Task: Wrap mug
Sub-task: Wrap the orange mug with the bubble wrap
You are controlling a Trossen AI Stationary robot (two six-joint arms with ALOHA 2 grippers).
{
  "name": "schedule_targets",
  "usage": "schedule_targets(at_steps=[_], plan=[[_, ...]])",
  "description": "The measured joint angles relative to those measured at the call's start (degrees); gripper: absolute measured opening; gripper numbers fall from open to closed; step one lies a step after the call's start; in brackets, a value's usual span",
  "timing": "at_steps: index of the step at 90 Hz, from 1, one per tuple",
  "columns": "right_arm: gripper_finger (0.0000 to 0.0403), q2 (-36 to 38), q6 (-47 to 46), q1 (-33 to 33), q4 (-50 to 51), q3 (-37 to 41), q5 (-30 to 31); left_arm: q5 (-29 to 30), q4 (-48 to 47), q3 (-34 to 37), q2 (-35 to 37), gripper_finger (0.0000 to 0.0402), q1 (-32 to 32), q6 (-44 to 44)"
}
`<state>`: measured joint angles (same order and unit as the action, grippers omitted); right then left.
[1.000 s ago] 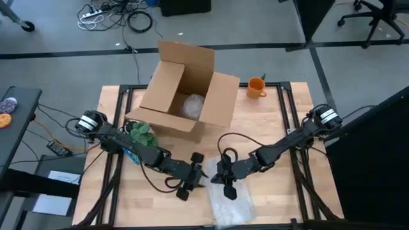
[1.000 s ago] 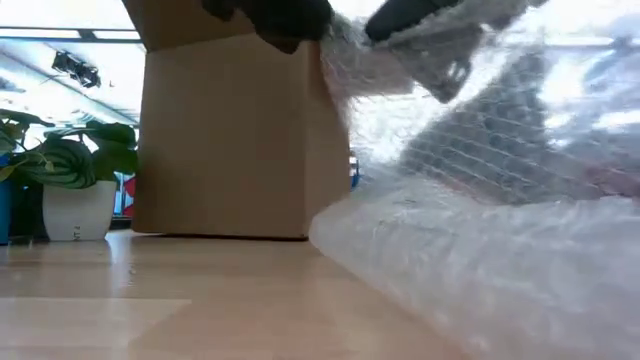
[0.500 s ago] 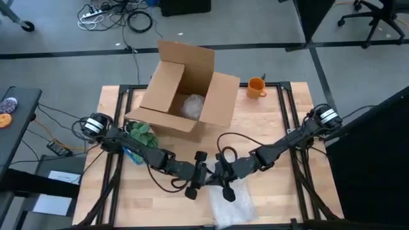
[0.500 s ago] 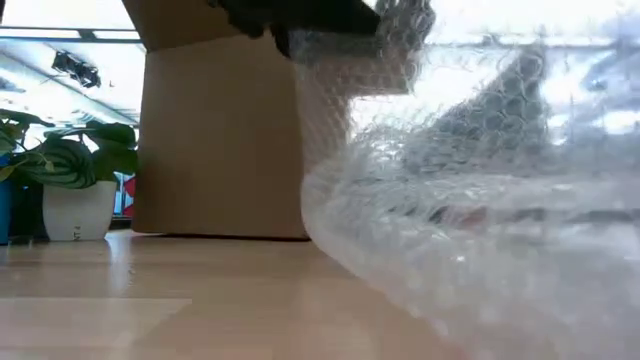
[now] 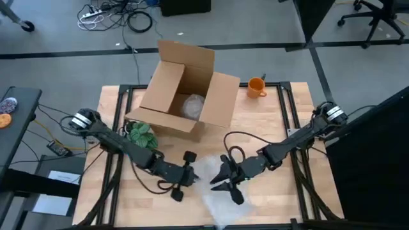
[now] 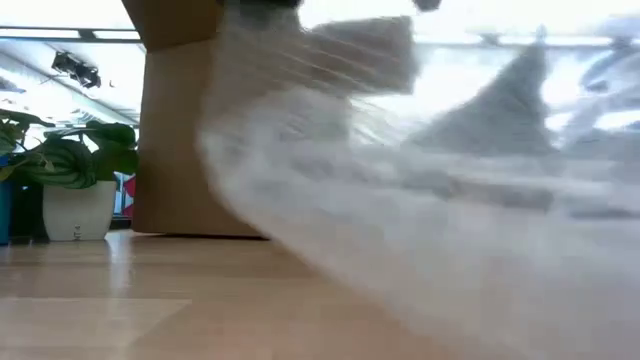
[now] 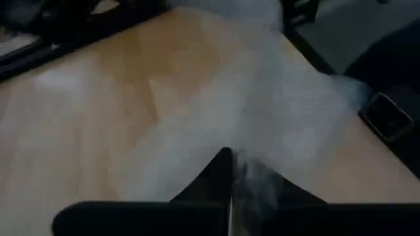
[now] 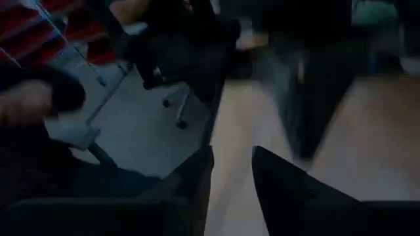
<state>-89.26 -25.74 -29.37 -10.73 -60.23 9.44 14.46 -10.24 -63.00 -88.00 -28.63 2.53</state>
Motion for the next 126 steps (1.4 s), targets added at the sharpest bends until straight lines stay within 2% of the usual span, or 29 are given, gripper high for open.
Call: schedule_targets(at_steps=[15, 26, 38, 56, 63, 86, 107, 126], plan=[[0.0078, -0.9, -1.4, -0.4, 2.8, 0.7, 3.7, -0.3, -9.4, 0.0, 7.2, 0.0, -0.4, -1.1], [0.0075, -3.9, -1.7, -0.5, 3.3, 1.4, 5.7, 5.8, -9.6, 0.9, 9.5, 0.0, 0.2, 0.2], [0.0075, -6.9, -3.8, -0.4, 2.9, 1.4, 5.8, 10.3, -5.6, 2.4, 9.5, 0.0, 2.3, 3.0], [0.0074, -8.1, -4.0, -1.3, -1.2, 1.4, 4.0, 11.9, 9.7, 5.0, 9.5, 0.0, 7.3, 8.2], [0.0074, -7.5, -3.7, -2.0, -1.4, 1.4, 3.7, 9.3, 17.3, 5.0, 9.5, 0.0, 8.5, 10.9], [0.0073, 0.3, -3.6, -5.9, 6.2, 1.4, 3.8, -8.1, 37.9, 5.0, 9.5, 0.0, 10.7, 12.0], [0.0073, 11.0, -2.8, -10.9, 16.8, 1.4, 5.8, -10.9, 55.9, 5.0, 9.2, 0.0, 10.8, 9.0], [0.0073, 20.9, -3.6, -14.8, 26.1, 1.4, 11.7, -10.9, 65.2, 5.0, 9.1, 0.0, 11.1, 5.1]])
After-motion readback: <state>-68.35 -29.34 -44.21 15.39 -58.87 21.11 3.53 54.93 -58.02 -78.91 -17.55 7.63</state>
